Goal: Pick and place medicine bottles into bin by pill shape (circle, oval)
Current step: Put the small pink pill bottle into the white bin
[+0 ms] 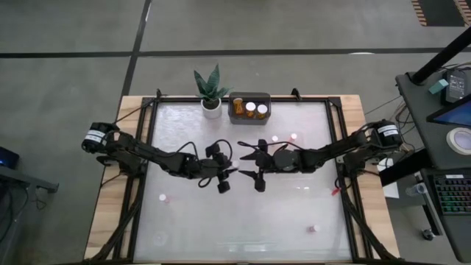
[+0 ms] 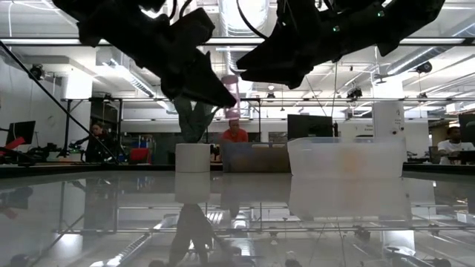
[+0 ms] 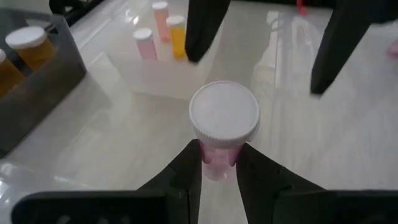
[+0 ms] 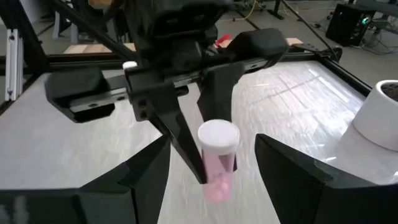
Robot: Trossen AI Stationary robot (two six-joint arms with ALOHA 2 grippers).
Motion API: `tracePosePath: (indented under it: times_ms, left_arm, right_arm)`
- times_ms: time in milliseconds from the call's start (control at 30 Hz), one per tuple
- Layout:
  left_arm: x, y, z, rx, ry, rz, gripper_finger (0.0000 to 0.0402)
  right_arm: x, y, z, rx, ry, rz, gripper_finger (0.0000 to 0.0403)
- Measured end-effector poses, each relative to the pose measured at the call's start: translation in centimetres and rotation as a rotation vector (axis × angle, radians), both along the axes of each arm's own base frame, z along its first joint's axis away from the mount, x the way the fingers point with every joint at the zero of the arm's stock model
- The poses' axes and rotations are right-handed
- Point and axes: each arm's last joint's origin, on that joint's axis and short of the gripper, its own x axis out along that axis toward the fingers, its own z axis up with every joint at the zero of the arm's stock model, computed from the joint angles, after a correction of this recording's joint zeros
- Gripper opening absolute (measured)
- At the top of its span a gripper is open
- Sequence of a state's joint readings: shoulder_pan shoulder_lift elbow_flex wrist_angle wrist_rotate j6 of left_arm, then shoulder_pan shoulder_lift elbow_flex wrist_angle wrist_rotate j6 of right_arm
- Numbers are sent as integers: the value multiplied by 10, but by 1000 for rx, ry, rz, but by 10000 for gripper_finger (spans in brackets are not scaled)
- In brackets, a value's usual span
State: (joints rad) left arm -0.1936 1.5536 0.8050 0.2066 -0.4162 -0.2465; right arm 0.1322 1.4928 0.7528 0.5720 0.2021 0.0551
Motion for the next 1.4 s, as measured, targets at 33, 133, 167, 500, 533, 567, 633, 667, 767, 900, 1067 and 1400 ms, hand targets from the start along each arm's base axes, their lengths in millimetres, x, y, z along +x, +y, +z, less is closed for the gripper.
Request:
tracePosePath:
  times_ms: [33,133,167,500,533,567,633,667,767,900,1067,1400]
  left_arm:
    - [1,0,1,-1,-10,-1,66]
    - [3,-1,5,-3,-33,-2,66]
    - [3,-1,6,2,-36,-6,66]
    - [5,-3,10,7,-73,-16,66]
    - [6,-3,11,7,-75,-16,66]
    - [6,-3,11,7,-76,-16,66]
    - [6,-3,11,7,-76,-17,66]
    - [6,-3,11,7,-76,-17,66]
    - [6,-3,11,6,-81,-17,66]
    - [6,-3,11,6,-83,-17,66]
    - [6,-3,12,4,-89,-16,66]
    - [7,-4,15,18,-124,-28,66]
  right_arm:
    - [0,0,0,0,0,0,226]
    - [0,0,0,-1,-1,0,226]
    - [0,0,0,-1,-1,0,226]
    - [0,0,1,-25,-5,7,226]
    - [0,0,1,-27,-7,8,226]
    - [0,0,1,-29,-7,8,226]
    - [1,0,2,-38,-11,10,226]
    - [2,0,3,-44,-13,12,226]
    - [2,0,4,-52,-16,12,226]
    - [2,-3,4,-54,-16,-1,226]
    - [3,-4,4,-56,-16,-5,226]
    - [3,-4,4,-66,-16,-2,226]
